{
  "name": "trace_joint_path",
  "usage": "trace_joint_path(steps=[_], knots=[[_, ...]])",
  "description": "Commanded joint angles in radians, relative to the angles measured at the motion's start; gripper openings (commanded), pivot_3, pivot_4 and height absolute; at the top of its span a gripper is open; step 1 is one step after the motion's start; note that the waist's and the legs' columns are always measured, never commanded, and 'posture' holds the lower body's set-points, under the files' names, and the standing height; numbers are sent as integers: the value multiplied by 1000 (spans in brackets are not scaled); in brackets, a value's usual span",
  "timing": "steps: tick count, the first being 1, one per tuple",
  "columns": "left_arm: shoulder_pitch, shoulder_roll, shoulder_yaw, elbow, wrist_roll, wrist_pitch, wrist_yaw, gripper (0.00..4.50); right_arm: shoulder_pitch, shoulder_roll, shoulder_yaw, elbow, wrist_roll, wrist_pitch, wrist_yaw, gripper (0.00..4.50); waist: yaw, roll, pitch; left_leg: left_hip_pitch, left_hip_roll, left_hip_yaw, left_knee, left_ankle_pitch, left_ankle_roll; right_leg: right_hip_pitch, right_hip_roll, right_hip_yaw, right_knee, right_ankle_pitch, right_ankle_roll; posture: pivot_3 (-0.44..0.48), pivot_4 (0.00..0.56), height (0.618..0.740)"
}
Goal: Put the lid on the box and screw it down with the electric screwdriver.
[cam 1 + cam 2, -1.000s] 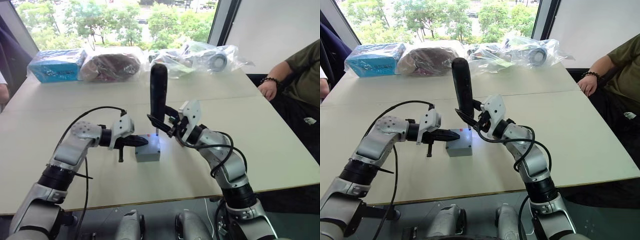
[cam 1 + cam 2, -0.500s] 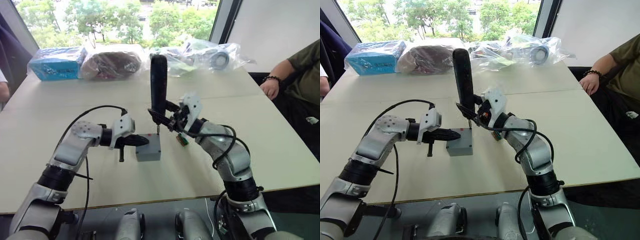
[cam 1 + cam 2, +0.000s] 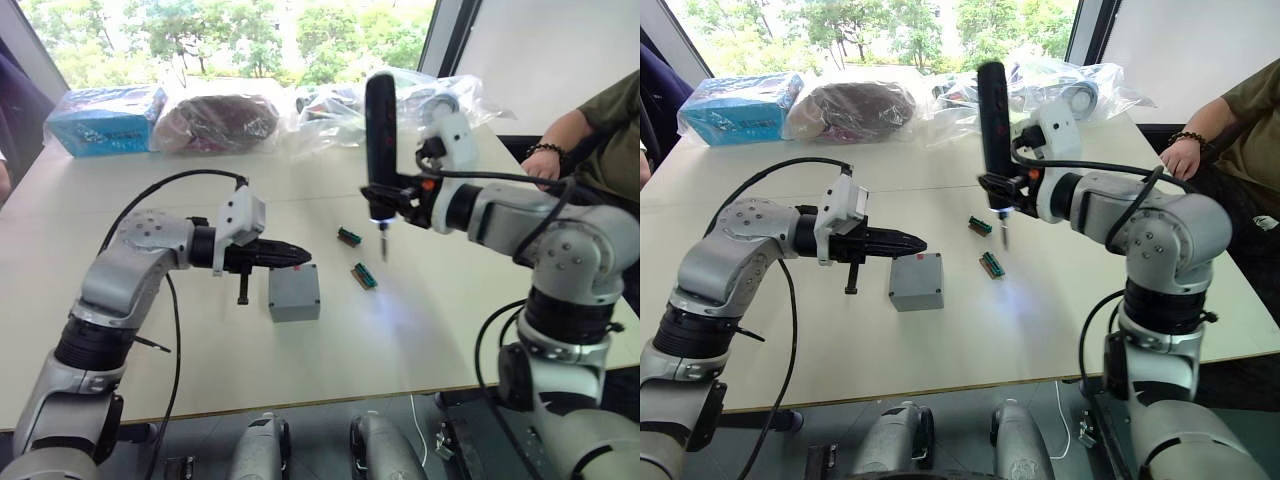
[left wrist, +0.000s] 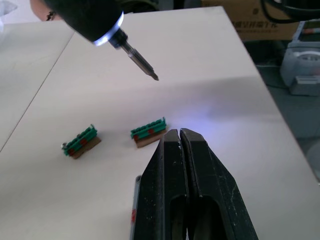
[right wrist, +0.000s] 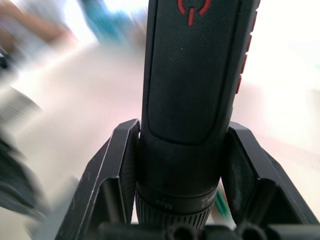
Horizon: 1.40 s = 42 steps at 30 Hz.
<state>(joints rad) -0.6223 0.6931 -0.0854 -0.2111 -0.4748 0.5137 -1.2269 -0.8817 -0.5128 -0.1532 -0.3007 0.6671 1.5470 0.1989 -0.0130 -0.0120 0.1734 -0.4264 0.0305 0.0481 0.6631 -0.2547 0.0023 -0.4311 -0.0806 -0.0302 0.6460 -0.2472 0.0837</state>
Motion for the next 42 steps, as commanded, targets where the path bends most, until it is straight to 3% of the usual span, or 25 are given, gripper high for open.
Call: trace_joint_path(steps=[1, 7, 13, 21, 22, 23, 25, 27, 28, 32, 33, 38, 42], knots=[[-23, 27, 58, -64, -52, 24, 12, 0, -42, -40, 11, 81, -8, 67, -64, 1776, -1, 0, 0, 0, -1, 0, 0, 0, 0, 0, 0, 0, 0, 0, 0, 0, 150, 740], [-21, 44, 87, -83, -71, 35, 41, 0, -52, -138, 171, 333, 64, 67, -177, 1776, -2, 0, 2, 0, -1, 1, 0, 0, 0, 0, 1, 0, -1, 0, 0, 0, 150, 740], [-24, 59, 97, -75, -63, 25, 65, 0, -107, -196, 322, 505, 113, 67, -185, 1776, -3, 1, 5, 0, -1, 1, 0, 0, 0, 0, 1, 1, -1, 0, 0, 0, 150, 740], [-1, 65, 95, -98, -75, 34, 83, 0, -141, -175, 355, 634, 97, 67, -202, 1776, 0, 0, 5, 0, -1, 1, 0, 0, 0, 0, 1, 1, -1, 0, 0, 0, 150, 740], [3, 65, 94, -99, -74, 33, 85, 0, -140, -170, 348, 640, 88, 67, -206, 2777, 0, 0, 5, 0, -1, 1, 0, 0, 0, 0, 1, 1, -1, 0, 0, 0, 150, 740], [9, 65, 91, -99, -73, 33, 87, 0, -139, -169, 343, 643, 83, 67, -205, 2855, 0, 0, 5, 0, -1, 1, 0, 0, 0, 0, 1, 1, -1, 0, 0, 0, 150, 740], [19, 61, 88, -97, -72, 36, 93, 0, -139, -166, 324, 642, 86, 67, -202, 3642, 0, 0, 5, 0, -1, 1, 0, 0, 0, 0, 1, 1, -1, 0, 0, 0, 150, 740], [31, 61, 83, -92, -67, 35, 96, 0, -144, -175, 323, 605, 85, 67, -188, 4398, -1, 0, 5, 0, -1, 1, 0, 0, 0, 0, 1, 1, -1, 0, 0, 0, 150, 740], [36, 61, 81, -90, -65, 34, 97, 0, -147, -181, 327, 584, 85, 67, -181, 4462, -1, 0, 5, 0, -1, 1, 0, 0, 0, 0, 1, 1, -1, 0, 0, 0, 150, 740], [66, 79, 81, -64, -34, 17, 102, 0, -143, -268, 430, 333, -11, -87, -58, 4462, -1, 1, 6, -1, -1, 1, 0, 0, 0, -1, 1, 1, -1, 0, 0, 0, 150, 740], [88, 94, 85, -47, -16, 5, 101, 0, -131, -291, 441, 241, -48, -220, 8, 4462, -1, 1, 6, -1, -1, 1, 0, 0, 0, -1, 1, 1, -1, 0, 1, 0, 150, 740], [180, 140, 76, 27, 53, -63, 82, 0, -12, -290, 396, 52, -124, -581, 205, 4462, -4, 0, 7, 0, 0, 1, -1, 0, 0, -2, 4, 1, -1, 0, 1, 0, 150, 740], [221, 142, 28, 92, 126, -136, 67, 0, 104, -261, 405, -19, -159, -706, 294, 3479, 6, -2, 6, 0, 1, 2, 0, 0, 0, 0, 3, -1, -1, 0, 0, 0, 150, 740]])
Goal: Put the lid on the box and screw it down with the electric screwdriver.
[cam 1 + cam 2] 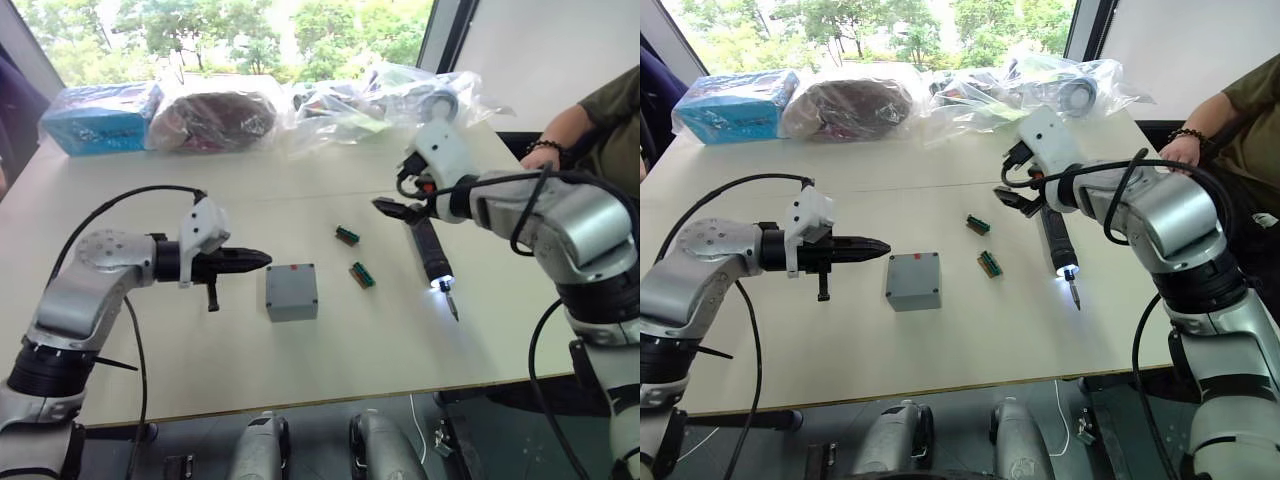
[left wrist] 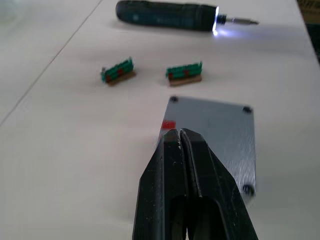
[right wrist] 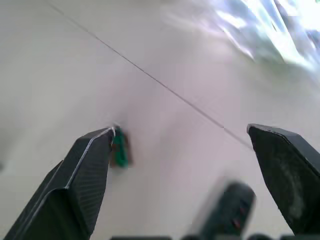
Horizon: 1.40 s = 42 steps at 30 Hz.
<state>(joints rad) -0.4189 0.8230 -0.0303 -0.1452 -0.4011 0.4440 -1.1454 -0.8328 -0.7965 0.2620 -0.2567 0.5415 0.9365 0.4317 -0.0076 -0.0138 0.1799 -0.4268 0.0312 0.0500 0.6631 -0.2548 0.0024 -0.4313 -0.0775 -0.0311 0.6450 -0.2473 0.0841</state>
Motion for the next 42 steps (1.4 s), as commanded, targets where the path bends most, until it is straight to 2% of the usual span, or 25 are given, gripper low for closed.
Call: trace_joint_path(steps=[1, 9, 19, 30, 37, 42], knots=[[23, 9, -33, 32, 58, -74, -20, 0, 72, 34, -11, -65, -44, -97, 62, 3088, 0, 0, 0, 0, 0, 1, 1, 0, 0, 1, -1, 0, 0, 0, 0, 0, 150, 740], [39, -69, -83, 88, 91, -114, -9, 0, 223, 73, 107, -132, -146, -137, 154, 72, -2, -1, 0, 0, -1, 0, 2, 0, 0, 2, -3, 1, -1, 0, 0, 0, 150, 740], [-31, -166, -139, 190, 180, -211, 23, 0, 285, 192, 195, -101, -232, -177, 219, 72, 1, -1, 0, 0, -1, 0, 3, 0, 0, 2, -3, 0, 0, 0, 0, 0, 150, 740], [-166, -270, -158, 380, 252, -302, 59, 0, 295, 210, 228, -167, -263, -82, 277, 72, -4, -1, 0, 1, -2, 0, 3, 0, 0, 2, -2, -1, 1, 0, 0, 0, 150, 740], [-163, -220, -149, 440, 291, -349, 29, 0, 269, 150, 171, -175, -310, -70, 286, 72, -3, -1, 0, 1, -2, 0, 3, 0, 0, 2, -2, -1, 2, 0, 0, 0, 150, 740], [-121, -142, -129, 389, 256, -324, -48, 0, 223, 94, 110, -151, -332, -95, 304, 72, -4, -1, 0, 1, -2, 0, 3, 0, 0, 2, -2, -1, 2, 0, 0, 0, 150, 740]])
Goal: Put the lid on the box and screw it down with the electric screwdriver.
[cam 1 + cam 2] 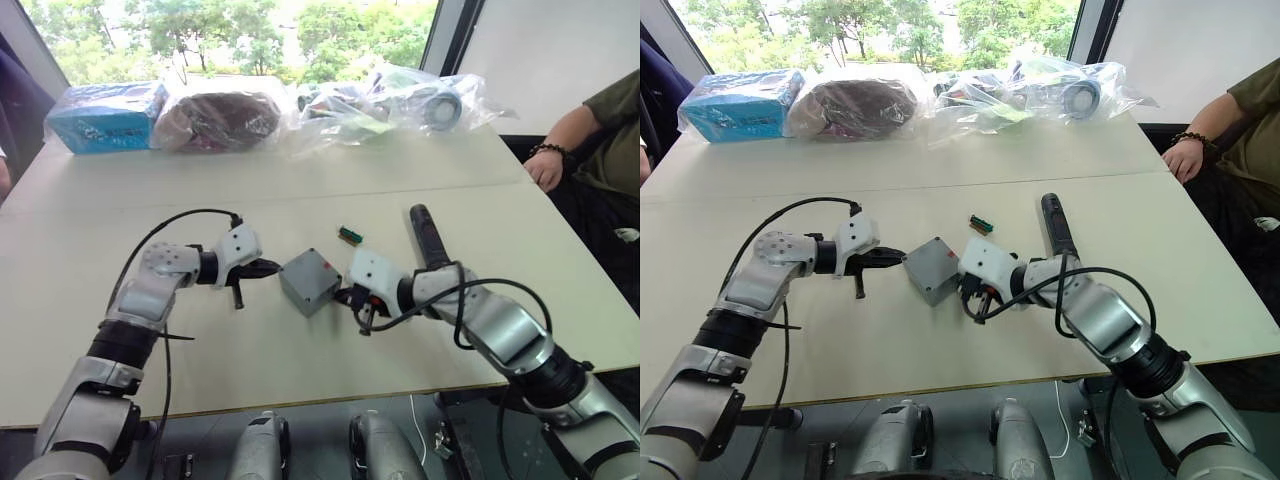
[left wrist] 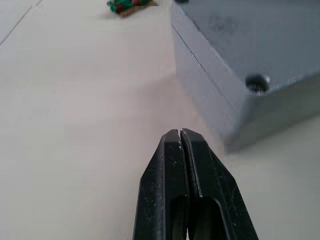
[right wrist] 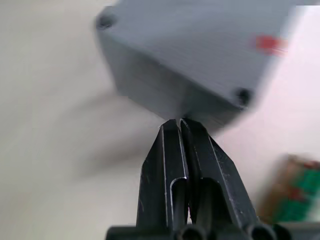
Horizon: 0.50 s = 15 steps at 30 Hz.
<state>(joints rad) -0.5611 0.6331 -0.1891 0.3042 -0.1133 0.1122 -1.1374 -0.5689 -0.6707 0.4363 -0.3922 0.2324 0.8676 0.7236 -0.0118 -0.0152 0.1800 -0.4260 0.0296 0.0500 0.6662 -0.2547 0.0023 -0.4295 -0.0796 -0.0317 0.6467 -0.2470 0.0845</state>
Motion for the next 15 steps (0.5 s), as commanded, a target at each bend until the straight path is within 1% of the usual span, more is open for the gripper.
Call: trace_joint_path(steps=[1, 3, 6, 10, 15], knots=[[39, 68, 35, -98, -54, 31, -85, 0, -53, -40, -72, -2, -27, -37, 21, 72, 0, 0, 0, 0, 0, 0, 0, 0, 0, 0, 0, 0, 0, 0, 0, 0, 150, 740], [76, 101, 40, -176, -88, 73, -127, 0, -78, -46, -75, 41, -49, -65, 31, 72, -1, 0, 0, 0, 0, 0, 0, 0, 0, 0, 0, 0, 0, 0, 0, 0, 150, 740], [106, 114, 39, -250, -115, 119, -138, 0, -101, -27, -66, 115, -76, -113, 41, 72, 3, 0, 0, 0, 1, 0, 0, 0, 0, 0, 0, 0, 0, 0, 0, 0, 150, 740], [111, 79, 29, -286, -115, 150, -95, 0, -121, 52, -45, 223, -97, -189, 46, 72, 2, 0, 0, 0, 0, 1, 0, 0, 0, 0, 0, 0, 0, 0, 0, 0, 150, 740], [101, 42, 22, -290, -106, 162, -61, 0, -115, 129, -14, 302, -124, -237, 63, 72, 0, 0, 0, 0, 0, 1, 0, 0, 0, 0, 0, 0, 0, 0, 0, 0, 150, 740]])
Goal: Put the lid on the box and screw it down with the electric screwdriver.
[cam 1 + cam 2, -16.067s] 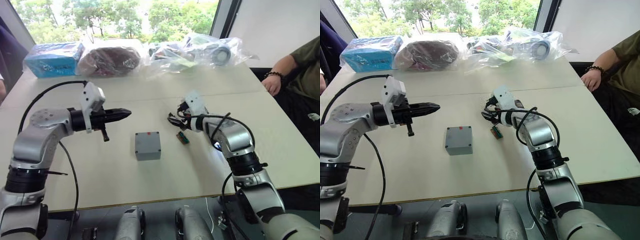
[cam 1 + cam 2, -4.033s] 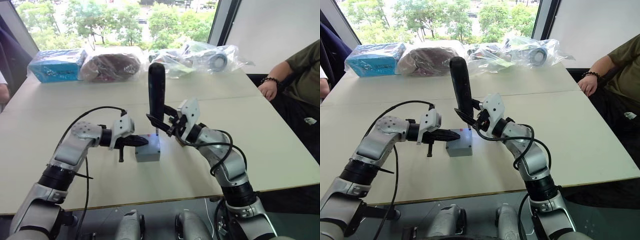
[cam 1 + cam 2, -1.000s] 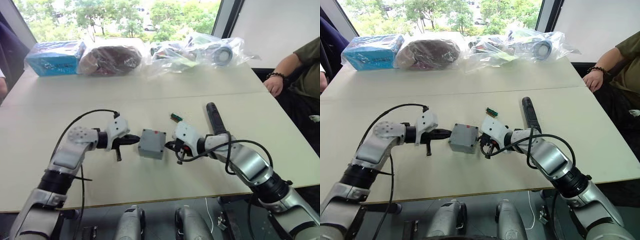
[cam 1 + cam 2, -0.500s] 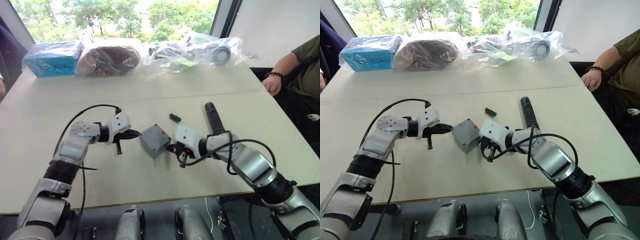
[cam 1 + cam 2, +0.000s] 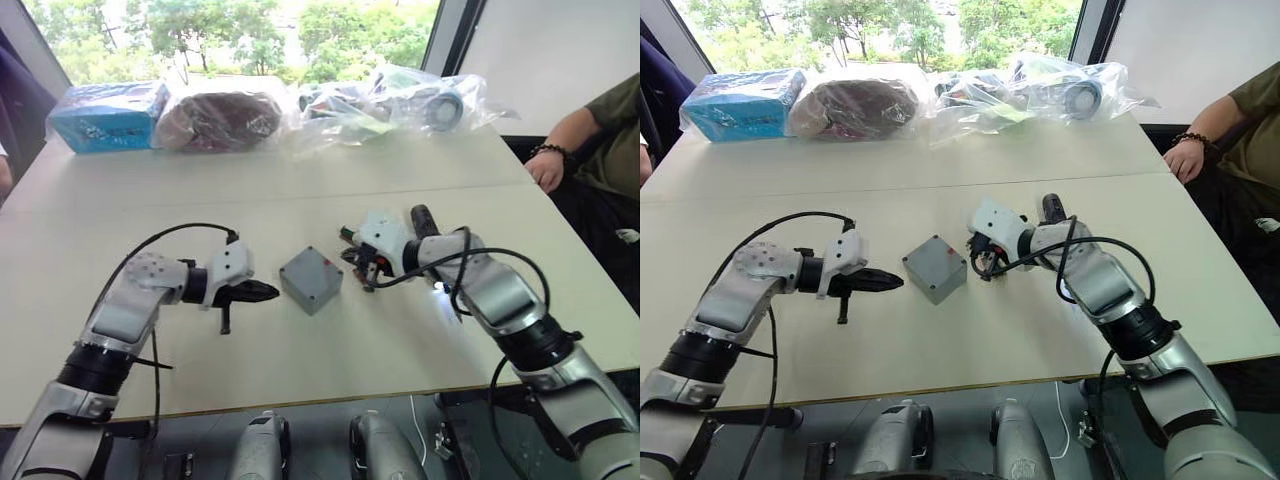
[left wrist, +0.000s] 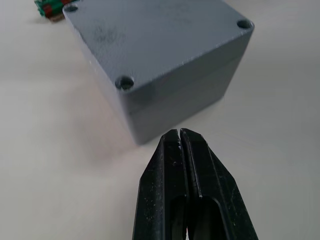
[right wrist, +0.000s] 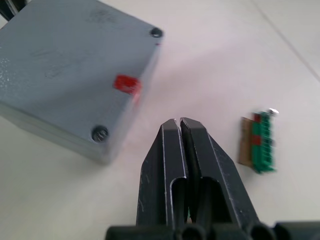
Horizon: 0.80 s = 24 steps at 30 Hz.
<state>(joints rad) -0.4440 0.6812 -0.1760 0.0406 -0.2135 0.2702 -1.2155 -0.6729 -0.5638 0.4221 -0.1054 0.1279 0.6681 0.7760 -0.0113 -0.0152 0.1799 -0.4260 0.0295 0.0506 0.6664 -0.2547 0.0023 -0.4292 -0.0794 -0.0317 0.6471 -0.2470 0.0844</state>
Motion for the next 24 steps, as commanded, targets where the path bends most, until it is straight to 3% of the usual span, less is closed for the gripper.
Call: trace_joint_path(steps=[1, 24], knots=[[-17, -10, 9, -25, -3, 2, 22, 0, -8, 33, 8, 24, -24, -40, 15, 72, 0, 0, 0, 0, 0, 0, 0, 0, 0, 0, 0, 0, 0, 0, 0, 0, 150, 740], [-24, 42, 32, 6, -7, -14, 3, 0, 85, 116, 21, -152, -17, 131, 19, 72, -1, 0, 0, 0, 0, 0, 0, 0, 0, 0, 0, 0, 0, 0, 0, 0, 150, 740]])
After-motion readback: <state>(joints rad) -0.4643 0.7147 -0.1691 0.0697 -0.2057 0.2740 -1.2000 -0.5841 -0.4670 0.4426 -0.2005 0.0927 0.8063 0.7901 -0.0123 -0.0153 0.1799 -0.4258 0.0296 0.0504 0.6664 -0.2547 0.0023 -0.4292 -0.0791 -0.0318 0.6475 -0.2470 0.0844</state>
